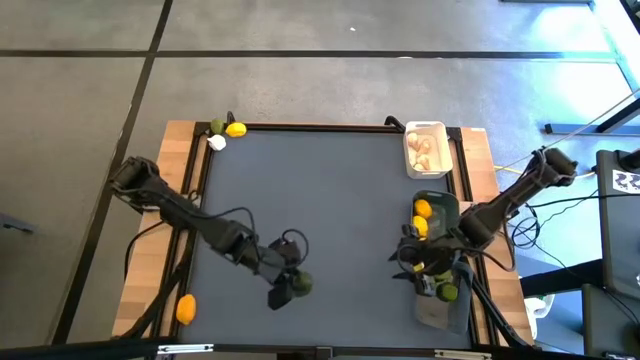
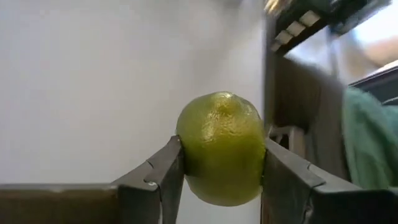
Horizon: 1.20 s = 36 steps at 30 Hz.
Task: Sort produce into baskets
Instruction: Put the green lime into the black bin
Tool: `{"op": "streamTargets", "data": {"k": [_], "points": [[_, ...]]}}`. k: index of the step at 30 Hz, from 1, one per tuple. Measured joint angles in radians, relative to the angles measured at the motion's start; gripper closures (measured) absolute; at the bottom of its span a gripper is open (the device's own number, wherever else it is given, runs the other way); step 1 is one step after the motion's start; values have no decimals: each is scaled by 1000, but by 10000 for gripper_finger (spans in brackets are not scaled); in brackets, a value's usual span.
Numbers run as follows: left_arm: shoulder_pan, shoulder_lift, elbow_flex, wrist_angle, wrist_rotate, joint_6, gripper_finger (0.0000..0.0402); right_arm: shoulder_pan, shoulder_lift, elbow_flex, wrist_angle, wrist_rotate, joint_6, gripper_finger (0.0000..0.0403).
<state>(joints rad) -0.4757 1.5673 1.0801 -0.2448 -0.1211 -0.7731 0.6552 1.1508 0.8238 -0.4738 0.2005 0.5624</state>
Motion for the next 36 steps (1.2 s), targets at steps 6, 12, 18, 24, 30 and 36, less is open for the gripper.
{"op": "streamTargets", "data": {"k": [6,12,18,24,30,36], "points": [[88,0,1,180,-1,213,231,0,48,0,145,148,-43,175],[143,2,1,265,-11,321,231,-29,141,0,250,252,-74,164],[174,3,1,338,-35,368,231,-55,183,0,331,264,-152,158],[177,3,1,429,-97,438,231,-86,190,0,442,269,-208,157],[177,36,2,555,-112,496,231,-102,195,0,558,281,-251,157],[182,101,1,664,-120,525,231,-101,236,0,656,281,-301,157]]}}
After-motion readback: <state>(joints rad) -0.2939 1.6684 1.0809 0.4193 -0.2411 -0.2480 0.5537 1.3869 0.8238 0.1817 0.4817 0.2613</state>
